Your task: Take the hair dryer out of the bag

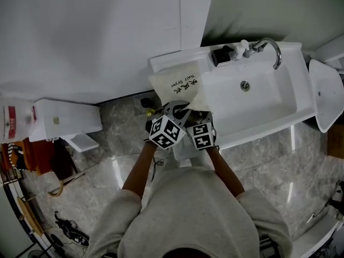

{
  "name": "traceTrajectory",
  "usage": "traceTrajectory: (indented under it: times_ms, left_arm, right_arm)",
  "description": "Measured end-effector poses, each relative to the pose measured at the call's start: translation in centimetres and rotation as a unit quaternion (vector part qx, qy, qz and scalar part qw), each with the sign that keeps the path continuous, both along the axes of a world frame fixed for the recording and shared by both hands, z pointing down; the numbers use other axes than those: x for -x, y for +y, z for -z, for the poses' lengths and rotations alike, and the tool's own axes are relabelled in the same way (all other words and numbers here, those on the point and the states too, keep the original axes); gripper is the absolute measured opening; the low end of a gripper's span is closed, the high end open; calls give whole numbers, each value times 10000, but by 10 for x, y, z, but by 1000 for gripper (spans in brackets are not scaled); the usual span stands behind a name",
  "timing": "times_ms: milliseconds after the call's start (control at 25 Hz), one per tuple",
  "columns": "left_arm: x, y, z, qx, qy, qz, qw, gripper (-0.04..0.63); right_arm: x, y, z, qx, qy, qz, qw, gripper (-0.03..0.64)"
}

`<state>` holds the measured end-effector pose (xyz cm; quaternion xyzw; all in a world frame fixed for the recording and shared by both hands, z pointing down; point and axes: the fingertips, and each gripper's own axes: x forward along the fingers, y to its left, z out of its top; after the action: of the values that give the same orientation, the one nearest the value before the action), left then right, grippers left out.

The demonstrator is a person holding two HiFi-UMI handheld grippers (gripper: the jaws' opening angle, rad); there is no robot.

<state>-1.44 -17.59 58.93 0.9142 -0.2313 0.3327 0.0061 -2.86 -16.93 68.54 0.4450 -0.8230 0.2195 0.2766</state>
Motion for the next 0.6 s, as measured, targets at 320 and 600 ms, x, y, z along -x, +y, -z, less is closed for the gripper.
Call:
traceTrajectory:
  times_ms: [320,600]
  left_arm:
    - [-3,-3,-3,205,84,6,9998,25]
    - [-1,-7,-5,309,169,12,9994,25]
  right_arm:
    - [-1,-22,-15,224,57,-251,9994,365]
    - [-4,-38,-27,222,378,-339,9985,382]
